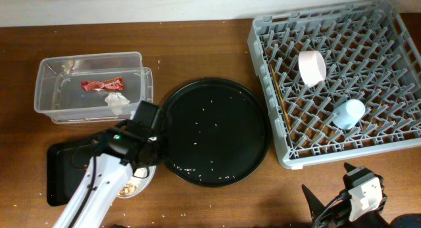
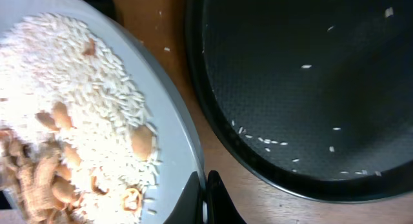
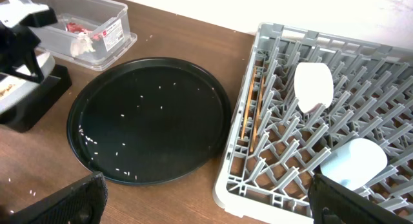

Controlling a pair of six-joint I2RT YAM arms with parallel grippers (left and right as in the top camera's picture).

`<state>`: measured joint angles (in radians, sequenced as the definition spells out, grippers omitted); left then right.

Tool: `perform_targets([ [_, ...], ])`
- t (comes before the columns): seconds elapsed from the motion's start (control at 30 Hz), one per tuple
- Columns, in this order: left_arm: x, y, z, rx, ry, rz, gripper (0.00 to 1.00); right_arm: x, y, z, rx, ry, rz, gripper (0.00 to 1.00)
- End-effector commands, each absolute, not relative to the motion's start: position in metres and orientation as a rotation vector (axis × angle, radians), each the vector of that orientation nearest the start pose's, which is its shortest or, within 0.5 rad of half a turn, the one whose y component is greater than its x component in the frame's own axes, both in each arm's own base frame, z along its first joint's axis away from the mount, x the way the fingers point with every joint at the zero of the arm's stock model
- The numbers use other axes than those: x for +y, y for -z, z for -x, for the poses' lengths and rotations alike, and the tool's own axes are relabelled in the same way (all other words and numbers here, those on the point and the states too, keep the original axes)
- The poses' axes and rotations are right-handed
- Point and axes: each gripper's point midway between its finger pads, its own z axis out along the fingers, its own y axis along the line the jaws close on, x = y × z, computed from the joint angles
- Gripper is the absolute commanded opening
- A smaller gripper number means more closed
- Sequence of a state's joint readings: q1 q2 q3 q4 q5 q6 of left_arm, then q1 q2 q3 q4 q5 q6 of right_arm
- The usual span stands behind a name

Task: Sort waste into correct bins and load items into the dishwasher rack
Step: 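Lift the rice plate with the left gripper and tip scraps onto the black tray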

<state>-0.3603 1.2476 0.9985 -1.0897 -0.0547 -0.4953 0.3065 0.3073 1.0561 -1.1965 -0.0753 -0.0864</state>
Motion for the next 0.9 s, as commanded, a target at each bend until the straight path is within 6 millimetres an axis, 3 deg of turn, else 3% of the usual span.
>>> perform_targets([
  [0.0,-0.079,-0.142,-0.238,2.823,0.2,0.115,0.0,0.05,-0.299,-0.118,1.967,-0.209,0.442,0.98],
  [0.1,-0.061,-0.155,-0.247,2.748,0.22,0.19,0.0,0.05,-0.299,-0.118,1.971,-0.209,0.442,0.98],
  [0.17,-0.061,-0.163,-0.253,2.706,0.31,0.16,0.0,0.05,-0.298,-0.118,1.973,-0.209,0.443,0.98],
  [0.33,-0.048,-0.158,-0.25,2.65,0.516,0.23,0.0,0.05,-0.298,-0.117,1.973,-0.209,0.443,0.98],
  [0.47,-0.043,-0.19,-0.246,2.487,0.749,0.213,0.0,0.05,-0.298,-0.118,1.973,-0.209,0.443,0.98],
  [0.63,-0.025,-0.21,-0.232,2.342,0.945,0.255,0.0,0.05,-0.298,-0.118,1.973,-0.209,0.443,0.98],
  [0.7,-0.016,-0.212,-0.225,2.307,0.977,0.31,0.0,0.05,-0.298,-0.118,1.973,-0.209,0.443,0.98],
  [0.87,0.008,-0.242,-0.222,2.066,1.047,0.376,0.0,0.05,-0.298,-0.118,1.973,-0.209,0.443,0.98],
])
